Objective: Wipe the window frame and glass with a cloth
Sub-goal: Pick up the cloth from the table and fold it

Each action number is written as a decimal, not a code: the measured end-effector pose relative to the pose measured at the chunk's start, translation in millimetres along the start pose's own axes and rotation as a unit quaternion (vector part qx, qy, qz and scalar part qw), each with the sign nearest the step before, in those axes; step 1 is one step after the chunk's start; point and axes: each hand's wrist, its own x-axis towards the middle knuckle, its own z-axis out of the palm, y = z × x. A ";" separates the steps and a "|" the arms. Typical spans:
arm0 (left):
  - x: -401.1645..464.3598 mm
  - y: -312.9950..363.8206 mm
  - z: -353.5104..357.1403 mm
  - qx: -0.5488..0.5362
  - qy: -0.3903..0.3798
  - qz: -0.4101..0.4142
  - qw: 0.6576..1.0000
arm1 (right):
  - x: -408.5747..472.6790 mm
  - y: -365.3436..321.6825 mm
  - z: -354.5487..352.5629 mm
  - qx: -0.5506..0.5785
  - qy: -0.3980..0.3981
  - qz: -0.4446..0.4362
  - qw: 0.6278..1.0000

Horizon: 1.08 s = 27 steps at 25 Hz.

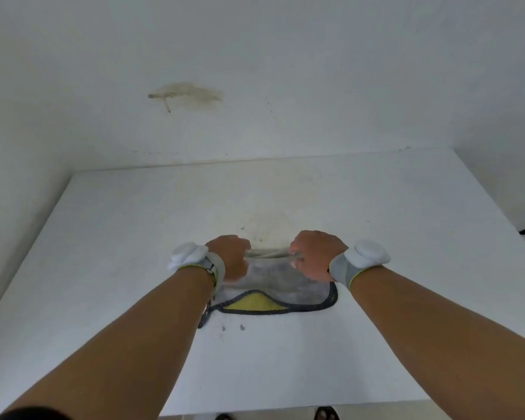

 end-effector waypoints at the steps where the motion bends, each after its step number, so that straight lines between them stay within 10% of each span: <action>1: 8.2 -1.7 -0.9 0.021 -0.006 -0.007 1.000 | 5.9 2.6 3.6 -0.008 -0.006 0.009 1.000; 27: 44.5 -68.0 -14.5 0.047 0.064 0.045 0.996 | 67.7 36.3 -4.4 -0.060 0.008 0.032 0.998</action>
